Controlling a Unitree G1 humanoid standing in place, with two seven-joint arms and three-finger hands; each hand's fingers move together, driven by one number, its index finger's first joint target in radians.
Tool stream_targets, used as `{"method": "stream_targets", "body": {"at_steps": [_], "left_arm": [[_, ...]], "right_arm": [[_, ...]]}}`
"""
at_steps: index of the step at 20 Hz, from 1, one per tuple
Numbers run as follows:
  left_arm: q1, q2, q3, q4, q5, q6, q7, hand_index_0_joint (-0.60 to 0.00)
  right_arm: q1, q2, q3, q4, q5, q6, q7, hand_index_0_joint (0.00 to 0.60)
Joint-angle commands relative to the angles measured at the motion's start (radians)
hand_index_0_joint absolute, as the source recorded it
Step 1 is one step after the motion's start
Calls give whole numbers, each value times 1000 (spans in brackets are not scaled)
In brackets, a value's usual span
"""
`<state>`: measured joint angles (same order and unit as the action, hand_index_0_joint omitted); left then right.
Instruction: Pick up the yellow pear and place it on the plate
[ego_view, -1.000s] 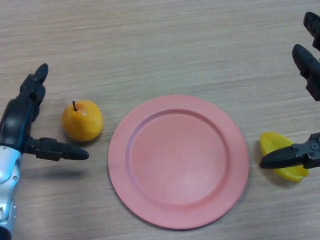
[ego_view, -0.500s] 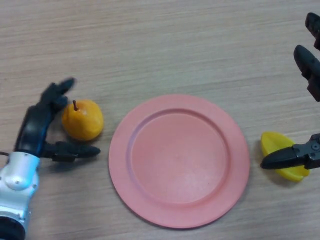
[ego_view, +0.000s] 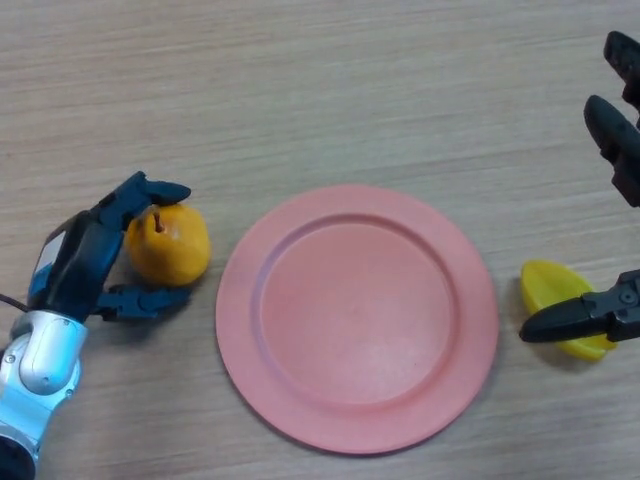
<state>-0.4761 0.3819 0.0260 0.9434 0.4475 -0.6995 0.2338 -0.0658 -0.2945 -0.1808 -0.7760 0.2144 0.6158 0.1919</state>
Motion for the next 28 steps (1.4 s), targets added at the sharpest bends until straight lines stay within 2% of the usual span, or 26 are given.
{"method": "stream_targets", "body": {"at_steps": [1, 3, 4, 5, 6, 7, 8, 9, 10, 14, 16, 18, 22, 23, 24, 26, 27, 28], "left_arm": [[-25, 81, 110, -133, -142, -72, 29, -600], [22, 83, 121, -277, -176, -20, 1, -600], [54, 68, 125, -386, -235, 17, -56, -600], [73, 60, 127, -451, -249, 49, -81, -600], [117, 33, 120, -593, -299, 123, -147, -600], [135, 17, 113, -655, -295, 158, -167, -600], [175, -19, 92, -777, -308, 231, -215, -600], [192, -35, 81, -835, -317, 267, -247, -600], [223, -67, 51, -935, -344, 343, -314, -600], [270, -127, -35, -956, -145, 310, -336, -600], [293, -158, -74, -950, -181, 356, -395, -600], [300, -173, -108, -916, -124, 373, -407, -600], [275, -190, -131, -806, -74, 319, -370, -600], [272, -191, -141, -806, -139, 346, -375, -600], [271, -191, -162, -835, -292, 427, -388, -600], [265, -192, -177, -831, -347, 434, -375, -600], [264, -192, -180, -830, -356, 438, -376, -550], [262, -192, -186, -824, -355, 449, -374, -399]], "right_arm": [[-29, -20, -70, -70, 30, -80, -6, 0], [-33, -22, -69, -79, 33, -75, -16, 0], [-32, -25, -66, -85, 34, -71, -15, 0], [-31, -23, -66, -87, 35, -71, -15, 0], [-29, -16, -66, -85, 41, -79, -22, 0], [-30, -13, -69, -84, 50, -80, -29, 0], [-35, -12, -72, -81, 69, -77, -45, 0], [-37, -14, -71, -81, 76, -74, -51, 0], [-35, -21, -72, -85, 83, -69, -55, 0], [-29, -22, -77, -89, 92, -80, -64, 0], [-25, -25, -78, -96, 89, -66, -57, 0], [-25, -24, -87, -106, 93, -55, -59, 0], [-24, -28, -98, -118, 91, -45, -54, 0], [-23, -29, -100, -118, 90, -44, -52, 0], [-25, -32, -101, -116, 81, -48, -50, 0], [-26, -28, -106, -115, 85, -49, -54, 0], [-27, -28, -107, -115, 87, -47, -55, 0], [-30, -31, -108, -117, 87, -44, -57, 0]]}}
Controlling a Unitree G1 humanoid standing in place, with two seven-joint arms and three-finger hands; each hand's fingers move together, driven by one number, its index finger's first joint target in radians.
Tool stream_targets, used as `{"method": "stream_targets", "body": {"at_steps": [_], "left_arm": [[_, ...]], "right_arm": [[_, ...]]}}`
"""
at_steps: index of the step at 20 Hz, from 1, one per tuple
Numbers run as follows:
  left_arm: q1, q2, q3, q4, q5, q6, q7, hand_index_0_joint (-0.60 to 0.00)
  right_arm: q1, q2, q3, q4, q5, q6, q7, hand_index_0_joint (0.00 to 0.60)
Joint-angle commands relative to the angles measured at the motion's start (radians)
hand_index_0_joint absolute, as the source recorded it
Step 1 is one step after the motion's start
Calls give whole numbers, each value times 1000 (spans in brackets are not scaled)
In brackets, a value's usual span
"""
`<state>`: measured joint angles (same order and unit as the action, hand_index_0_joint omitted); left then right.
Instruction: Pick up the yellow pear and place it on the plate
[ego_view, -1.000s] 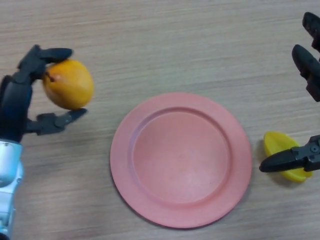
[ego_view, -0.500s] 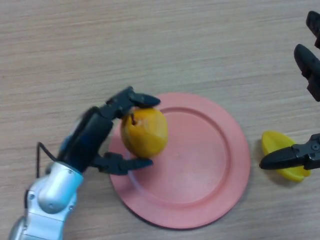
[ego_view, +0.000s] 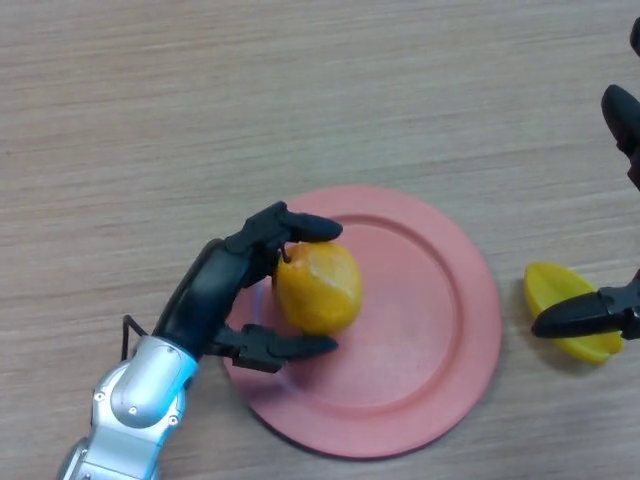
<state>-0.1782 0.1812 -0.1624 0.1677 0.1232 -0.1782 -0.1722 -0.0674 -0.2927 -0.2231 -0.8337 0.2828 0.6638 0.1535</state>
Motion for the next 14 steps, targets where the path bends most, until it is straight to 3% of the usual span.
{"method": "stream_targets", "body": {"at_steps": [1, 2, 3, 4, 11, 14], "left_arm": [[-38, 9, -2, -39, -20, -65, 36, -300], [-46, 9, -9, -13, 18, -56, 51, -149], [-52, 9, -8, 12, 62, -46, 58, -50], [-58, 9, -2, 32, 109, -33, 53, 0], [-65, 9, 39, 10, 149, 0, 30, 0], [-54, 11, 81, -73, 159, 14, -14, 0]], "right_arm": [[-30, -35, -67, -59, 19, -90, -18, 0], [-30, -37, -70, -58, 18, -92, -18, 0], [-32, -39, -75, -57, 17, -96, -20, 0], [-39, -43, -82, -53, 17, -103, -25, 0], [-47, -42, -69, -38, 27, -107, -48, 0], [-50, -41, -57, -29, 23, -128, -50, 0]]}}
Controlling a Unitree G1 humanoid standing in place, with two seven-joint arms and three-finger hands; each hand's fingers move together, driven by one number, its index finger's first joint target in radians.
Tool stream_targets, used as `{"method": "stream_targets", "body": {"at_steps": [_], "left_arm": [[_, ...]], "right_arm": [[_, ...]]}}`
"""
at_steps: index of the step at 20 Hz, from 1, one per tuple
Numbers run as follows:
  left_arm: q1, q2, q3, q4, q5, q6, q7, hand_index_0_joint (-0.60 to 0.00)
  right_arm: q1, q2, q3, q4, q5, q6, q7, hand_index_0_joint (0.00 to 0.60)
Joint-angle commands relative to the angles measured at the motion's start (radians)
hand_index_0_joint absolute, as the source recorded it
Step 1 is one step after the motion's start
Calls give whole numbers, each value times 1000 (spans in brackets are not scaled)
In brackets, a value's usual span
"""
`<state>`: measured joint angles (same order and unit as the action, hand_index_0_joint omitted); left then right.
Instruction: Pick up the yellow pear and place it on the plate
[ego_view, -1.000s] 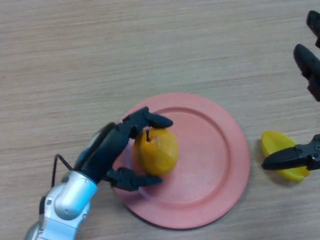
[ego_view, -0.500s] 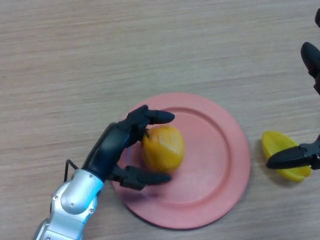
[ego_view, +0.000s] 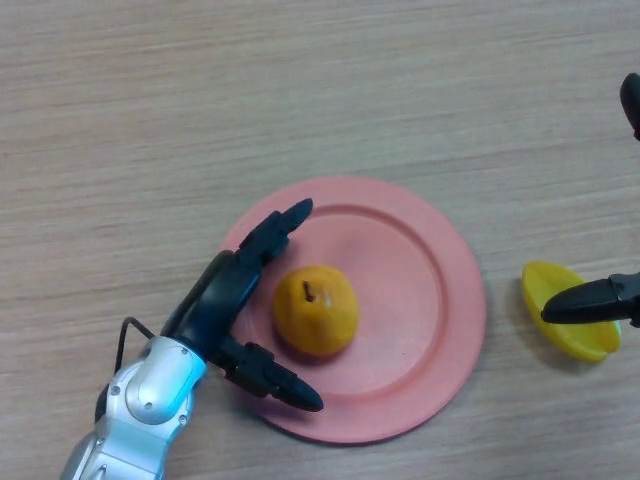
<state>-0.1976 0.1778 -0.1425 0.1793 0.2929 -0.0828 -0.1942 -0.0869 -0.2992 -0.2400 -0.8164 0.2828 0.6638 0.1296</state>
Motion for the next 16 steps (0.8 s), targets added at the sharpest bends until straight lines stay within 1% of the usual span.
{"method": "stream_targets", "body": {"at_steps": [1, 2, 3, 7, 9, 10, 12, 14, 16], "left_arm": [[-31, 19, 76, -119, -28, -78, -4, 0], [-17, 32, 99, -208, -77, -12, -51, 0], [-8, 39, 110, -257, -97, 30, -64, 0], [9, 71, 195, -518, -295, 184, -69, 0], [13, 99, 245, -604, -380, 231, -60, 0], [22, 115, 282, -655, -445, 284, -62, 0], [35, 140, 342, -697, -536, 345, -64, 0], [29, 174, 404, -704, -582, 351, -44, 0], [37, 195, 428, -700, -597, 342, -42, 0]], "right_arm": [[-32, -34, -35, -44, 21, -130, -26, 0], [-36, -33, -28, -39, 22, -129, -26, 0], [-36, -32, -26, -38, 21, -132, -26, 0], [-42, -33, -16, -36, 15, -130, -25, 0], [-45, -32, -11, -38, 16, -120, -26, 0], [-42, -30, -6, -40, 12, -120, -23, 0], [-38, -25, -7, -44, 18, -114, -21, 0], [-38, -26, -10, -43, 20, -118, -23, 0], [-33, -21, -11, -51, 30, -112, -29, 0]]}}
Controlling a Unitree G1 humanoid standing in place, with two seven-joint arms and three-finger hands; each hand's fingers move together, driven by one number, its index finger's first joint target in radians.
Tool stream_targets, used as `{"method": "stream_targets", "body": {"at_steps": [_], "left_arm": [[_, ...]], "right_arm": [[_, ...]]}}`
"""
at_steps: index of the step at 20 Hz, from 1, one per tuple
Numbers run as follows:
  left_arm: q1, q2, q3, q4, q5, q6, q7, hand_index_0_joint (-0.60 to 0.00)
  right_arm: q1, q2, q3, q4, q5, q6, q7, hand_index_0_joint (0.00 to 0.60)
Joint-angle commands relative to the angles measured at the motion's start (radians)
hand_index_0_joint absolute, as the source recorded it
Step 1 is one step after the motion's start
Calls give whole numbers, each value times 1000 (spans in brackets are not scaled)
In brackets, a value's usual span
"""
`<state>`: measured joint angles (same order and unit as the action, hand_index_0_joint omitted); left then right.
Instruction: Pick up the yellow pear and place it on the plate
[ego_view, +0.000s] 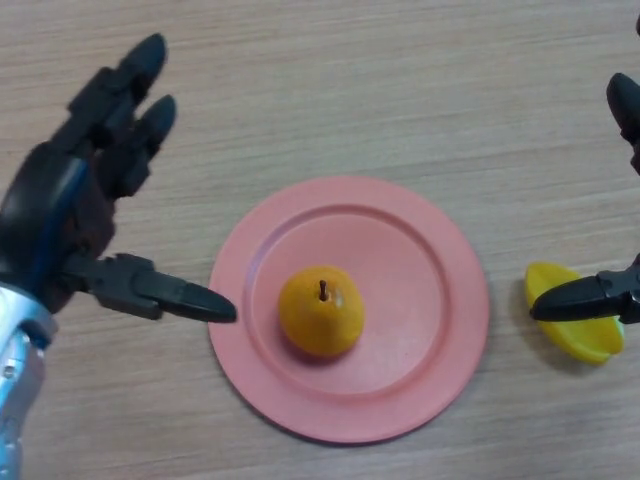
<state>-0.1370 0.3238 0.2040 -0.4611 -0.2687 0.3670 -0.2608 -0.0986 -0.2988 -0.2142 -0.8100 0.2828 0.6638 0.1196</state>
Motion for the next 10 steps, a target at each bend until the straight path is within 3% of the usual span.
{"method": "stream_targets", "body": {"at_steps": [1, 10], "left_arm": [[-17, 51, 84, -59, -36, -112, 23, 0], [-42, 68, 86, -58, -27, -72, 20, 0]], "right_arm": [[-22, -21, -38, -58, 33, -115, -22, 0], [-29, -27, -27, -72, 1, -112, -22, 0]]}}
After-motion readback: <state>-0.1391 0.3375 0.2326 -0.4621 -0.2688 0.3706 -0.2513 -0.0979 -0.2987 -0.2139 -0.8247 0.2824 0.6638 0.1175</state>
